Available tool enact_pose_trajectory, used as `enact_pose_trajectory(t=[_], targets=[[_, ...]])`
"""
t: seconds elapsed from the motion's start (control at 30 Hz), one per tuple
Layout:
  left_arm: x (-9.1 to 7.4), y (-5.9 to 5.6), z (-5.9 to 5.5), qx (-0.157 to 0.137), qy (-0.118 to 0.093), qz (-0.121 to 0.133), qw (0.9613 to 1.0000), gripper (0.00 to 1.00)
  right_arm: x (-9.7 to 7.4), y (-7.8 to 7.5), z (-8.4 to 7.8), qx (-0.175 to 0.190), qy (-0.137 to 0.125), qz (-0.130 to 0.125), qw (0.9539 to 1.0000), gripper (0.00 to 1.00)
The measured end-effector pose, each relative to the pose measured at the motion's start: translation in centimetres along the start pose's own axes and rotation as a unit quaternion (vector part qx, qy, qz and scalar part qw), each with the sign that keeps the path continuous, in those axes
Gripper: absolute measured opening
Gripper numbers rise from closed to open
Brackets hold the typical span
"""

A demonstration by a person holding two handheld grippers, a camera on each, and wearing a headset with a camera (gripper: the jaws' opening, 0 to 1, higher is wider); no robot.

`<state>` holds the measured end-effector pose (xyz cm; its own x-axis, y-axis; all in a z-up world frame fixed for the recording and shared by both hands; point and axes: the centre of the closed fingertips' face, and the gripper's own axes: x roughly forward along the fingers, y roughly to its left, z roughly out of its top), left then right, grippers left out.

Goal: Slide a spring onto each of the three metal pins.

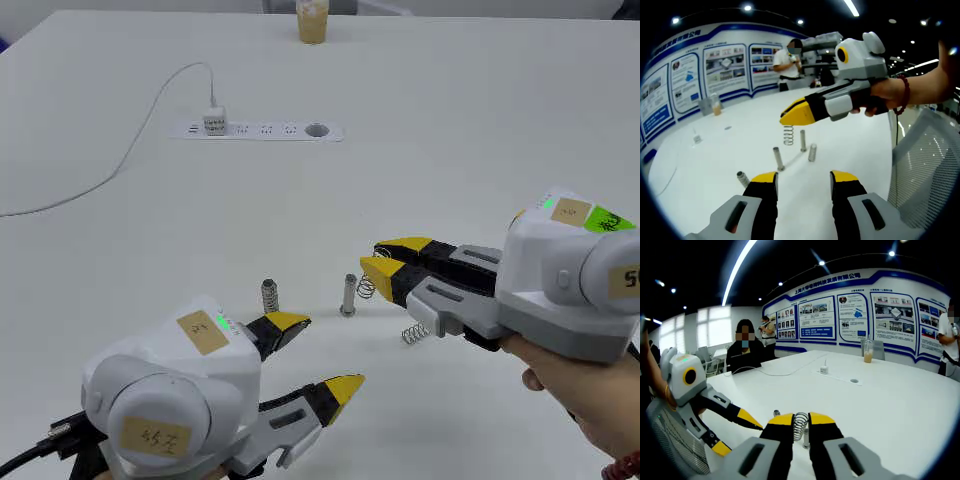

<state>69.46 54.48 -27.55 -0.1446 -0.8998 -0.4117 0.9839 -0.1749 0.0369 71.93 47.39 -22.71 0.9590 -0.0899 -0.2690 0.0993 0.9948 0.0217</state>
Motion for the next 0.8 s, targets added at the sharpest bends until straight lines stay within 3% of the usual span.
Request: enact_pose_trajectory(t=[0.43, 0.8], targets=[[-0.3, 0.2, -0.3, -0.01, -0.001, 0.008, 0.9999, 0.54, 2.3, -0.8, -0.4, -0.042, 0.005, -0.014, 0.999, 0.12], [-0.3, 0.7, -0.3, -0.025, -0.007, 0.021, 0.9994, 0.66, 3.2, -0.9, -1.3, -0.074, 0.022, -0.019, 0.9969, 0.12]])
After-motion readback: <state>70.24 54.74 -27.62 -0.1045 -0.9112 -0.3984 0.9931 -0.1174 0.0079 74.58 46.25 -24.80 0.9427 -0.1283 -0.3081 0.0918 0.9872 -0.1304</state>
